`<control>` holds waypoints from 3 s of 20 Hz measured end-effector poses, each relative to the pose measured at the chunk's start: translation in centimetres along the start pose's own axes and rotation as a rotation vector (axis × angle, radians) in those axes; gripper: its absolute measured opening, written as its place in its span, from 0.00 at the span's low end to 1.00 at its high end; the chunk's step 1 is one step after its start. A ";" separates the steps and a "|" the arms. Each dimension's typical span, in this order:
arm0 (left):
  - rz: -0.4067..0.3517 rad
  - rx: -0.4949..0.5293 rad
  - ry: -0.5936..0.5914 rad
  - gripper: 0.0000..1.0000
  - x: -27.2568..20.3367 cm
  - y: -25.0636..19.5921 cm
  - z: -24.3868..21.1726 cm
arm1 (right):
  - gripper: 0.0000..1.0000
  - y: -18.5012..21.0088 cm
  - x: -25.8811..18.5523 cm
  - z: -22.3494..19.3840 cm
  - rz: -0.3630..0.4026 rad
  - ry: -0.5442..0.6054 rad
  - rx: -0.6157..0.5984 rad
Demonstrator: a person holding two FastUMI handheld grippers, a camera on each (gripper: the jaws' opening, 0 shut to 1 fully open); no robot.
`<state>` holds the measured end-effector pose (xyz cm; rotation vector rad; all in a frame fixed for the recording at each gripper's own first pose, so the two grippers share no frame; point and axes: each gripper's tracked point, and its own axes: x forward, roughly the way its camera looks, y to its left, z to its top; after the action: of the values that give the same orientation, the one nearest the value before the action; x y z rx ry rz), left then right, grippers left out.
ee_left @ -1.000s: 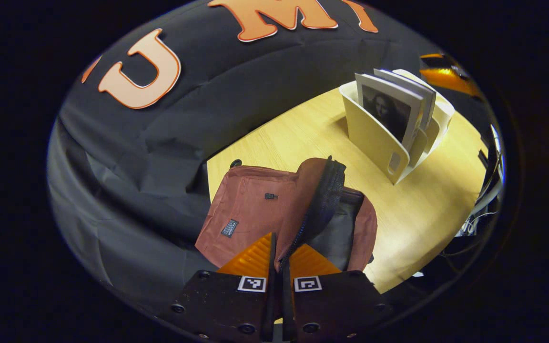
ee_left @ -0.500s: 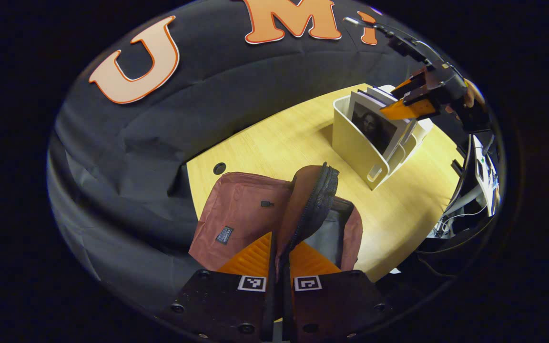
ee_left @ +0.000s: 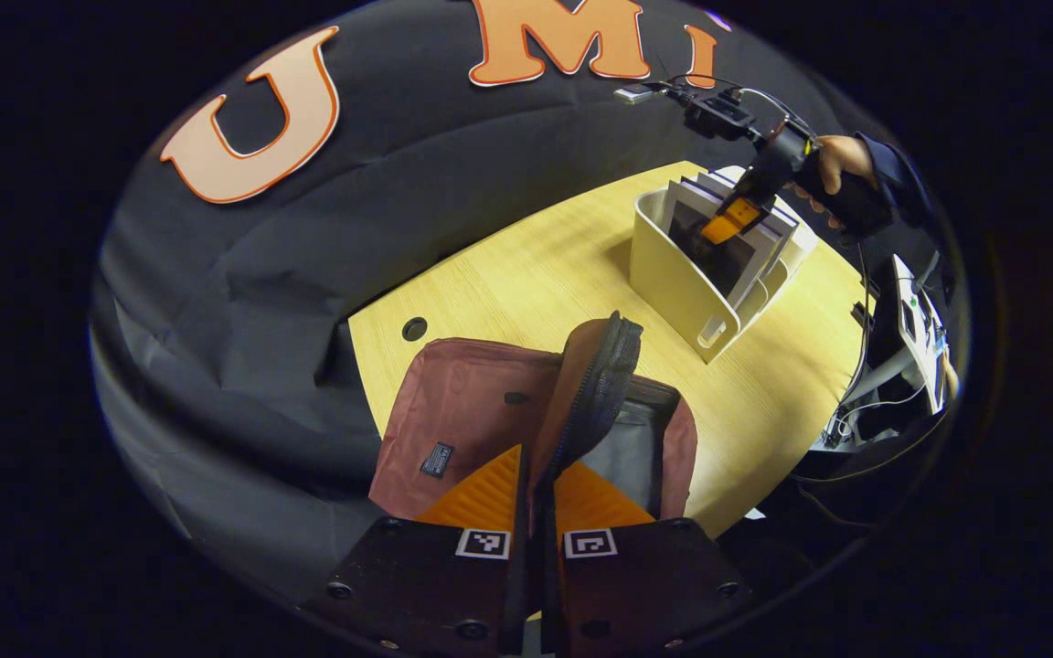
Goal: Open the schoolbag, grab two books from the bookshelf and put them into the schoolbag.
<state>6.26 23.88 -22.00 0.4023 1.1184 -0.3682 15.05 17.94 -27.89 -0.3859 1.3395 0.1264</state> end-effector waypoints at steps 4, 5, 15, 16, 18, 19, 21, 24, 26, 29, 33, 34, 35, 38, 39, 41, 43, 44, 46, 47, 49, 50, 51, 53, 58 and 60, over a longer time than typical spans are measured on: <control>-0.009 -0.016 0.006 0.07 0.3 -0.1 -0.3 | 0.48 1.3 0.3 -0.3 0.052 0.060 0.053; -0.011 -0.021 0.009 0.07 0.3 -0.1 -0.3 | 0.44 1.5 0.2 -0.4 0.061 0.079 0.074; -0.012 -0.032 0.024 0.07 0.5 -0.5 0.0 | 0.36 -1.4 -7.5 -0.2 0.114 -0.038 0.144; -0.008 -0.028 0.027 0.08 0.3 -0.5 0.2 | 0.36 -2.0 -8.6 -0.3 0.119 -0.055 0.149; -0.005 -0.024 0.032 0.08 0.3 -0.4 0.3 | 0.36 -2.5 -10.9 -0.5 0.142 -0.091 0.156; -0.005 -0.025 0.034 0.07 0.3 -0.5 0.4 | 0.36 -3.0 -12.1 -0.6 0.150 -0.112 0.164; -0.006 -0.031 0.037 0.08 0.2 -0.5 0.7 | 0.36 -3.6 -14.1 -0.7 0.167 -0.150 0.179; -0.002 -0.053 0.037 0.07 0.0 -0.1 1.2 | 0.35 -3.2 -16.8 -1.6 0.232 -0.189 0.199; 0.004 -0.056 0.037 0.08 -0.1 -0.2 1.4 | 0.35 -2.7 -17.9 -2.7 0.284 -0.205 0.204; -0.003 -0.058 0.038 0.08 -0.2 -0.9 1.8 | 0.35 -1.9 -19.2 -4.8 0.347 -0.216 0.229; -0.025 -0.076 0.034 0.08 0.6 -2.4 2.5 | 0.35 1.3 -20.0 -7.2 0.471 -0.208 0.261; -0.029 -0.076 0.036 0.07 0.8 -2.6 2.6 | 0.35 1.9 -19.6 -7.6 0.487 -0.204 0.266; -0.032 -0.082 0.039 0.08 1.0 -3.0 2.7 | 0.34 2.4 -19.0 -8.0 0.493 -0.199 0.266; -0.035 -0.084 0.037 0.08 1.0 -3.4 2.6 | 0.43 4.5 -17.3 -9.0 0.553 -0.179 0.303; -0.033 -0.091 0.037 0.08 1.0 -3.5 2.6 | 0.32 5.2 -16.7 -9.1 0.583 -0.168 0.330; -0.035 -0.110 0.036 0.08 1.0 -3.6 2.6 | 0.32 6.4 -15.3 -10.0 0.617 -0.159 0.374; -0.034 -0.131 0.034 0.08 0.8 -3.8 2.6 | 0.32 8.1 -14.0 -10.3 0.662 -0.148 0.435; -0.034 -0.145 0.033 0.06 1.0 -3.9 2.6 | 0.32 9.2 -13.5 -10.4 0.697 -0.145 0.465; -0.044 -0.176 0.039 0.06 1.1 -4.4 2.4 | 0.33 10.9 -12.5 -10.9 0.747 -0.139 0.507; -0.046 -0.181 0.040 0.06 1.0 -4.5 2.2 | 0.32 11.7 -11.9 -11.0 0.758 -0.141 0.526; -0.045 -0.178 0.038 0.06 0.8 -4.5 2.2 | 0.32 13.0 -10.9 -10.5 0.791 -0.157 0.577; -0.046 -0.177 0.040 0.06 0.7 -4.6 2.1 | 0.32 13.7 -10.6 -10.1 0.815 -0.168 0.609; -0.048 -0.179 0.039 0.06 0.7 -4.7 2.1 | 0.33 14.5 -10.1 -9.8 0.838 -0.178 0.642; -0.058 -0.182 0.041 0.06 0.6 -5.3 2.1 | 0.32 16.0 -9.1 -9.2 0.873 -0.198 0.687; -0.088 -0.173 0.014 0.06 -0.2 -6.8 2.7 | 0.32 19.3 -6.3 -9.1 0.900 -0.197 0.716; -0.107 -0.171 0.006 0.06 -0.2 -7.5 2.8 | 0.32 20.4 -5.0 -9.1 0.899 -0.198 0.735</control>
<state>4.82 15.98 -21.66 0.1928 1.1700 -0.3623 -0.74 34.40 -28.79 0.8460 1.1808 0.3863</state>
